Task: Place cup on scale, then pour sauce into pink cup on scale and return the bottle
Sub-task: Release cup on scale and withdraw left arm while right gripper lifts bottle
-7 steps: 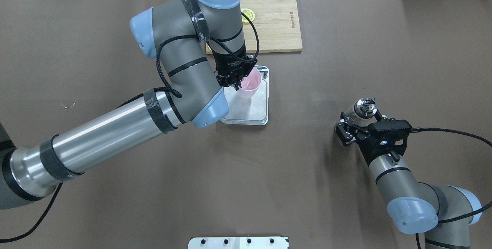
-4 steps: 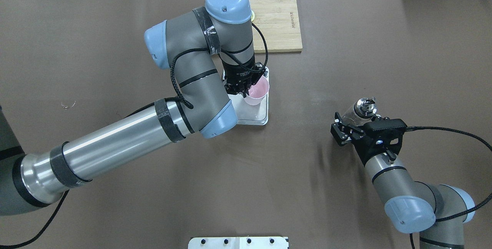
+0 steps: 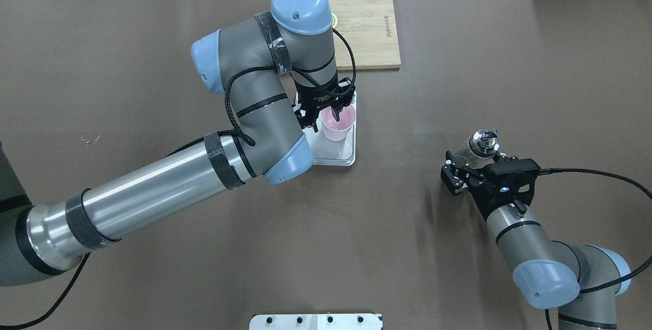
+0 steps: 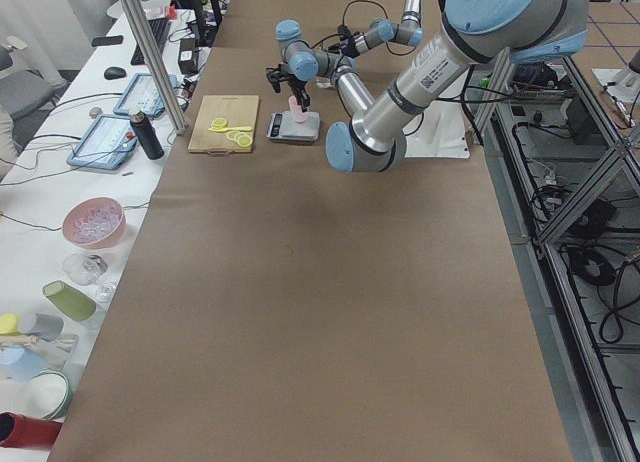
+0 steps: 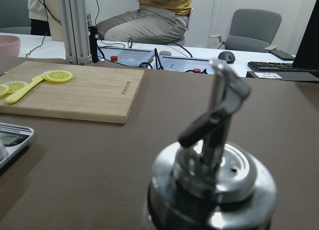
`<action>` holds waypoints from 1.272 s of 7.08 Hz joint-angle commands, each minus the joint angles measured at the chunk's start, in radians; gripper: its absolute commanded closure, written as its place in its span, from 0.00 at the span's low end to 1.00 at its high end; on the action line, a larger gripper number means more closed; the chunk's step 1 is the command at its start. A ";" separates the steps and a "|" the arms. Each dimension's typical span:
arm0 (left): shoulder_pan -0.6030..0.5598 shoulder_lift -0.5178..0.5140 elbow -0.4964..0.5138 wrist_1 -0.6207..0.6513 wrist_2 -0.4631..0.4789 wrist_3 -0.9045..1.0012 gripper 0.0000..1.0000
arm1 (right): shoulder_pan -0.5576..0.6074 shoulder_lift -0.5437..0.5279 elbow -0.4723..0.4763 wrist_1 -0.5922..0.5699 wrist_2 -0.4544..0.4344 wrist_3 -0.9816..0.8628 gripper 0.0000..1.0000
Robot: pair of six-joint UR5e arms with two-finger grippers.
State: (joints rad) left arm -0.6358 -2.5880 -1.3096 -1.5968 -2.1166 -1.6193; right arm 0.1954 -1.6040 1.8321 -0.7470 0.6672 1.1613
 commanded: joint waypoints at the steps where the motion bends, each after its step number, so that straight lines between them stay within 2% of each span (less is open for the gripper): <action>1: -0.039 0.002 -0.031 0.017 -0.025 0.007 0.02 | -0.001 -0.004 -0.002 0.000 0.000 -0.002 0.13; 2: -0.060 0.031 -0.065 0.037 -0.060 0.101 0.02 | 0.001 -0.002 -0.001 0.000 0.000 0.000 0.52; 3: -0.073 0.082 -0.135 0.079 -0.074 0.283 0.02 | 0.001 -0.004 0.007 0.000 0.000 -0.002 0.81; 4: -0.087 0.112 -0.190 0.140 -0.074 0.390 0.02 | 0.004 -0.010 0.033 -0.005 0.000 -0.012 1.00; 6: -0.136 0.193 -0.314 0.271 -0.065 0.560 0.02 | 0.007 -0.033 0.136 -0.064 0.009 -0.052 1.00; 8: -0.206 0.308 -0.431 0.293 -0.063 0.736 0.02 | 0.082 0.005 0.289 -0.342 0.098 -0.067 1.00; 9: -0.225 0.381 -0.501 0.294 -0.063 0.830 0.02 | 0.111 0.094 0.292 -0.424 0.116 -0.104 1.00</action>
State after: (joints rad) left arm -0.8285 -2.2919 -1.7263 -1.3103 -2.1804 -0.9099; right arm 0.2639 -1.5905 2.0846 -1.0395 0.7452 1.0913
